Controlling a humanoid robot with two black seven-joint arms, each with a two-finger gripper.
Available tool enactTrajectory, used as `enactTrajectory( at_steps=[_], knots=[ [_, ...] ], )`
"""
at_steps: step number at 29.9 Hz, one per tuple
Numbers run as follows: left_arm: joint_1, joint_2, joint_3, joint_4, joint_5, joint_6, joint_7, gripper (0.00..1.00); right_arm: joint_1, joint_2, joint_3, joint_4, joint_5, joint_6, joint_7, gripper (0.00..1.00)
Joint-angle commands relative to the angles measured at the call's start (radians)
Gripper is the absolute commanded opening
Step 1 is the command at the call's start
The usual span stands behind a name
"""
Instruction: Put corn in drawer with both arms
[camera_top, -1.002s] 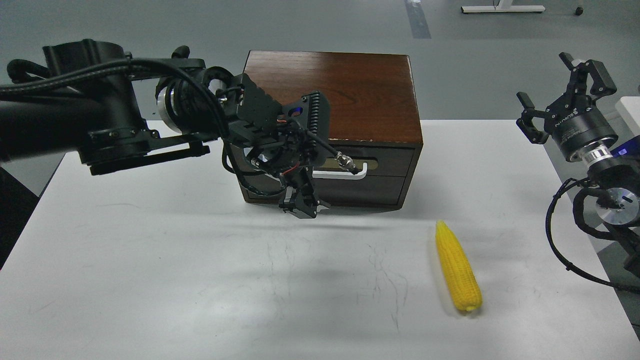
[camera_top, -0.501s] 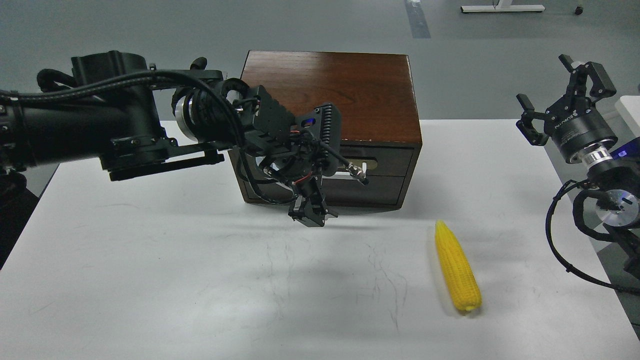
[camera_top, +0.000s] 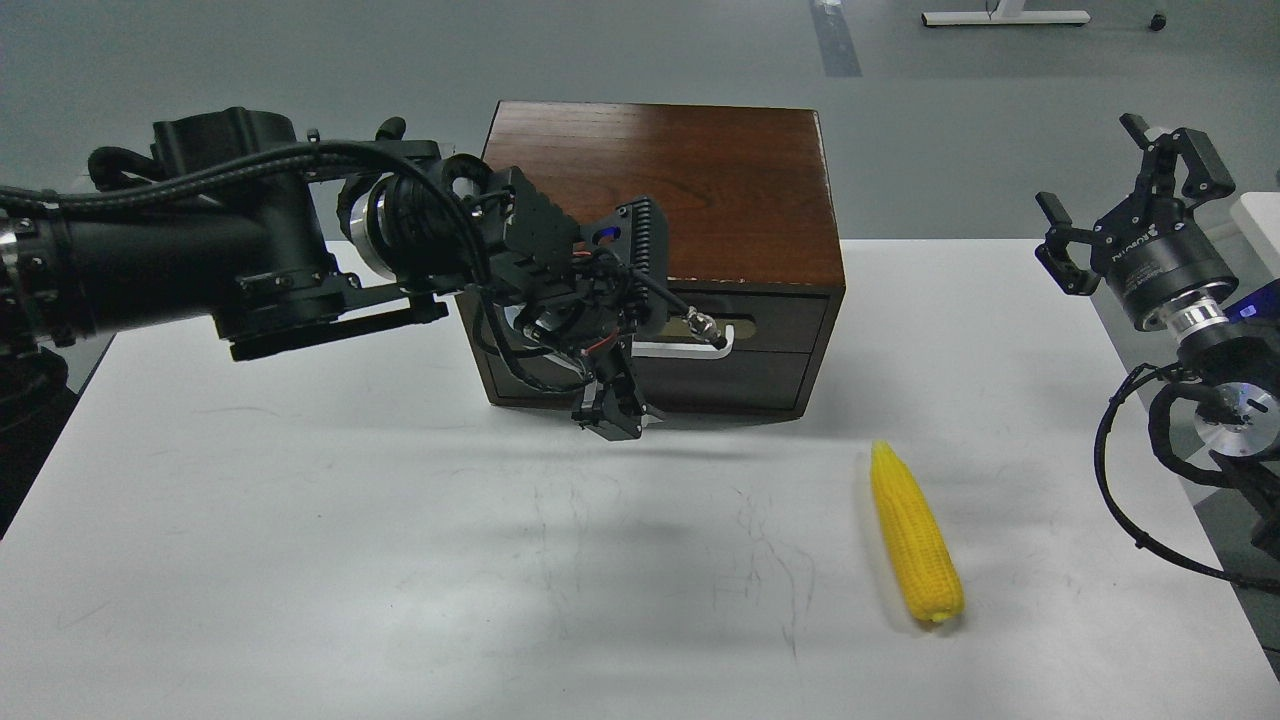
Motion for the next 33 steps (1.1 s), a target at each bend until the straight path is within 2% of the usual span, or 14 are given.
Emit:
enactTrajectory(
  at_steps=[1,33],
  knots=[
    [0.011,-0.002,0.0,0.011,0.0,0.0,0.0,0.98,0.0,0.0,0.0,0.0,0.0,0.0,0.0,1.0],
    [0.054,-0.041,0.002,0.065,0.0,0.0,0.0,0.98,-0.014,0.0,0.001,0.0,0.0,-0.002,0.0,1.0]
  ],
)
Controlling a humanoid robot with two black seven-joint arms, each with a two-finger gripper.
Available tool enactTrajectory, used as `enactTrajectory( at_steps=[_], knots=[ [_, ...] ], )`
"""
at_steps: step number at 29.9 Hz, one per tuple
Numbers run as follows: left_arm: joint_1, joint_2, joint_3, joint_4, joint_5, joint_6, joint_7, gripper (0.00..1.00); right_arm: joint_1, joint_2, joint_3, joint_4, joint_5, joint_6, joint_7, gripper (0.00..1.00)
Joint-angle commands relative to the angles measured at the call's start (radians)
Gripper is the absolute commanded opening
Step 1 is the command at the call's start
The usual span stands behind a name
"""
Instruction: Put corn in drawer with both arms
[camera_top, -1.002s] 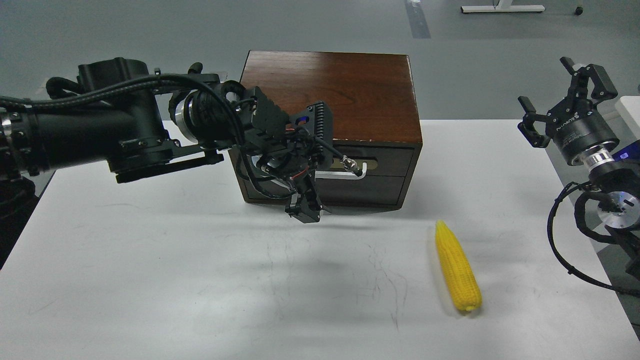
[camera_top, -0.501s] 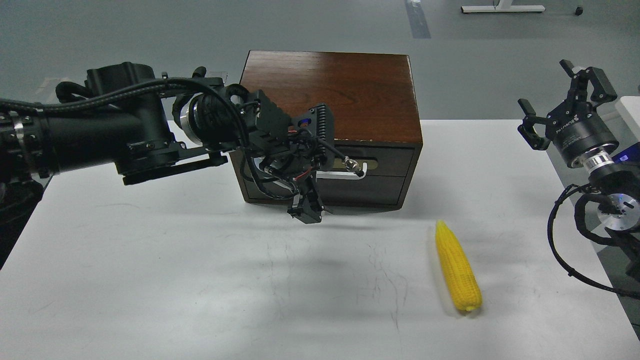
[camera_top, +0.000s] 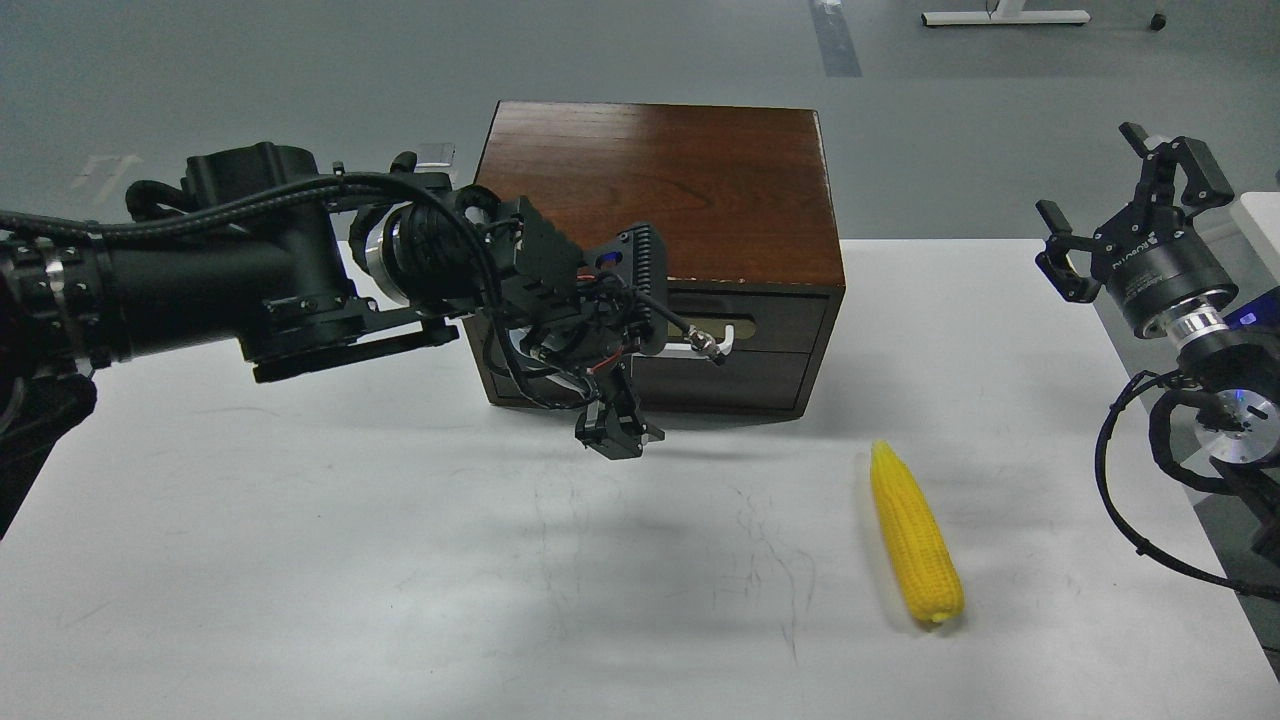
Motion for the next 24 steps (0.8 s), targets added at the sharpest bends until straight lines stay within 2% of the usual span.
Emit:
enactTrajectory(
  at_steps=[1,18,24],
  knots=[
    [0.002,-0.004,0.0,0.009,0.0,0.0,0.0,0.98,0.0,0.0,-0.001,0.0,0.0,-0.001,0.0,1.0],
    [0.0,-0.006,0.038,-0.019,0.0,0.0,0.0,0.98,0.0,0.0,0.001,-0.002,0.0,-0.001,0.0,1.0],
    [-0.007,-0.001,0.04,-0.069,0.0,0.0,0.0,0.98,0.0,0.0,0.001,-0.003,0.0,-0.001,0.0,1.0]
  ],
)
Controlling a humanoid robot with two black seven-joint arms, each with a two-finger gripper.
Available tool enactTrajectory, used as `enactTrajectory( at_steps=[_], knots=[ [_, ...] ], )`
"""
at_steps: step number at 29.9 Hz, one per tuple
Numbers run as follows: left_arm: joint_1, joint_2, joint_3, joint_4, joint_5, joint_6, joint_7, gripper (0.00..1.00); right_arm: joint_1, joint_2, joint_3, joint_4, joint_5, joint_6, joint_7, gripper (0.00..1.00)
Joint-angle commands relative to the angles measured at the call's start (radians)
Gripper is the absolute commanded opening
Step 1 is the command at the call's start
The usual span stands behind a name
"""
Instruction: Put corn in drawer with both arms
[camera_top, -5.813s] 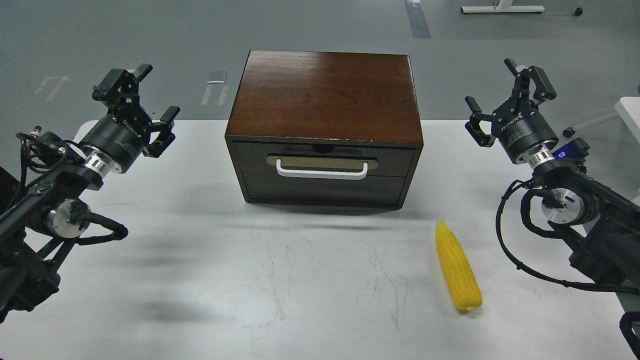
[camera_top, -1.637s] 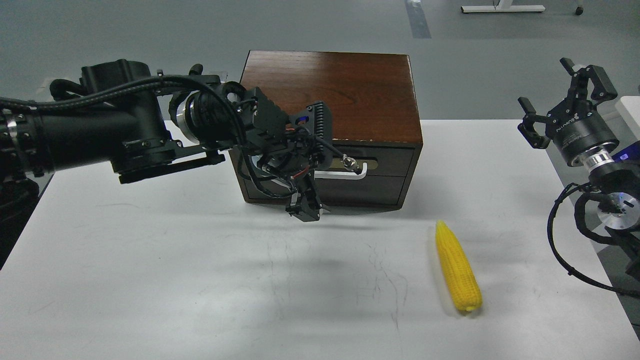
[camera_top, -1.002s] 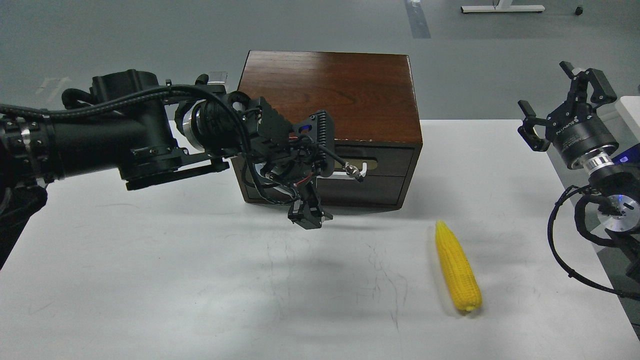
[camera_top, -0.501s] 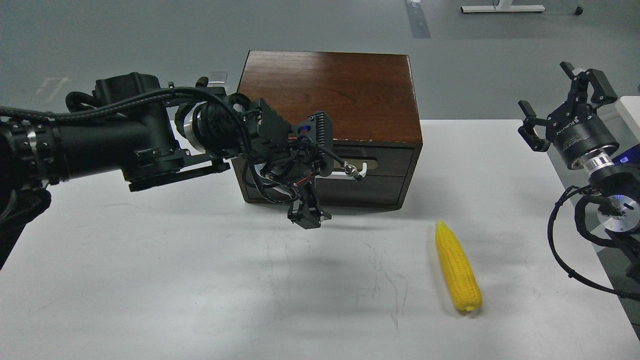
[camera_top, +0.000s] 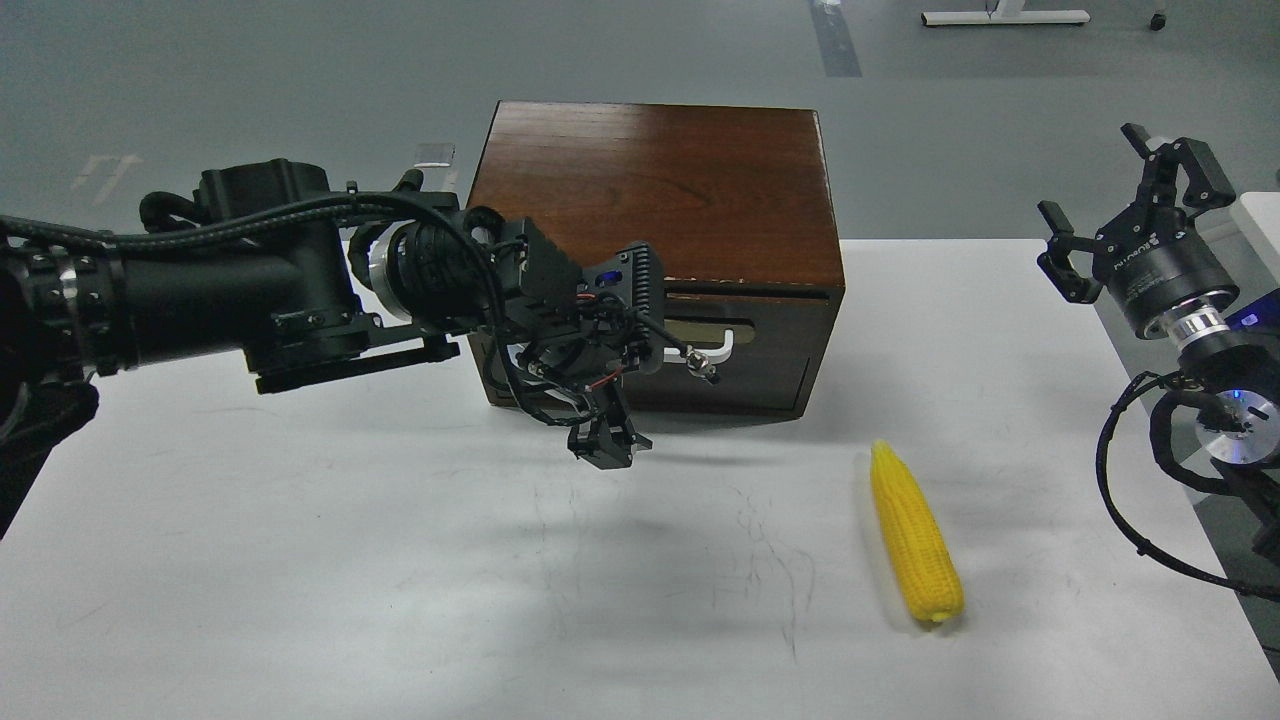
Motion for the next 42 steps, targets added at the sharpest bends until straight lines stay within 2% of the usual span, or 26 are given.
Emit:
enactTrajectory(
  at_steps=[1,25,42],
  knots=[
    [-0.011,0.007,0.001,-0.048,0.0,0.0,0.0,0.98,-0.001,0.0,0.0,0.0,0.0,0.0,0.0,1.0],
    [-0.015,0.125,0.001,-0.307,0.0,0.0,0.0,0.98,-0.001,0.0,0.0,-0.005,0.0,0.0,0.0,1.0],
    [-0.035,0.124,-0.011,-0.308,0.0,0.0,0.0,0.98,-0.001,0.0,0.0,-0.005,0.0,0.0,0.0,1.0]
  ],
)
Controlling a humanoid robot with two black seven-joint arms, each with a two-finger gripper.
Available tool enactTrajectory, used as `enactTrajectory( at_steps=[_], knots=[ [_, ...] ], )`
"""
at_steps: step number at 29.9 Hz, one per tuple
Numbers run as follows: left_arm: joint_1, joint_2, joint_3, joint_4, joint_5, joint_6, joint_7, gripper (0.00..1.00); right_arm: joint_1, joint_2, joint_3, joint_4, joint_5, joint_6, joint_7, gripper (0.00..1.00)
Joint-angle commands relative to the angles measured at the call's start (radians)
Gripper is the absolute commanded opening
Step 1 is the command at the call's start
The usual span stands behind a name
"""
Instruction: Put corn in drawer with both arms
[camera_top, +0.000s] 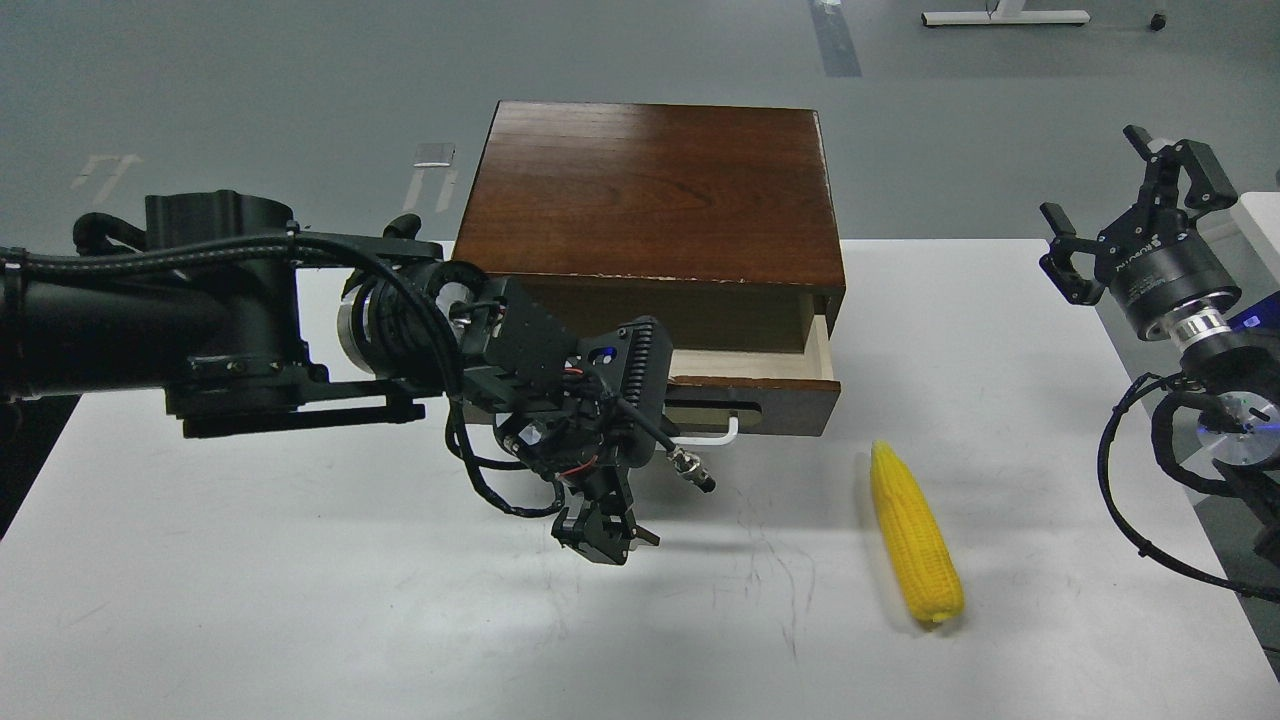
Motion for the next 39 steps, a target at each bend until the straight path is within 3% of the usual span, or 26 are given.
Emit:
enactTrajectory(
  at_steps=[1,11,22,25,31,36,39],
  knots=[
    [-0.02,0.003,0.0,0.0,0.0,0.0,0.0,0.98,0.0,0.0,0.0,0.001,0.0,0.0,0.0,1.0],
    [-0.08,0.069,-0.024,-0.02,0.0,0.0,0.0,0.98,0.0,-0.003,0.0,0.001,0.0,0.002,0.0,1.0],
    [-0.188,0.377,-0.083,-0.146,-0.173,0.0,0.0,0.98,-0.014,-0.037,-0.011,0.01,0.0,0.012,0.0,1.0],
    [-0.186,0.417,-0.142,-0.141,-0.294,0.0,0.0,0.98,-0.015,-0.058,-0.02,0.023,-0.002,0.032,0.0,1.0],
    [-0.168,0.432,-0.242,-0.028,-0.715,0.0,0.0,0.98,0.009,-0.213,-0.123,0.184,-0.073,0.032,0.0,1.0],
    [-0.11,0.417,-0.257,0.137,-1.277,0.007,0.0,0.98,0.069,-0.385,-0.135,0.41,-0.435,0.032,0.0,1.0],
    [-0.045,0.405,-0.271,0.177,-1.508,0.105,0.0,0.98,0.083,-0.451,-0.138,0.528,-0.615,0.032,0.0,1.0]
  ],
)
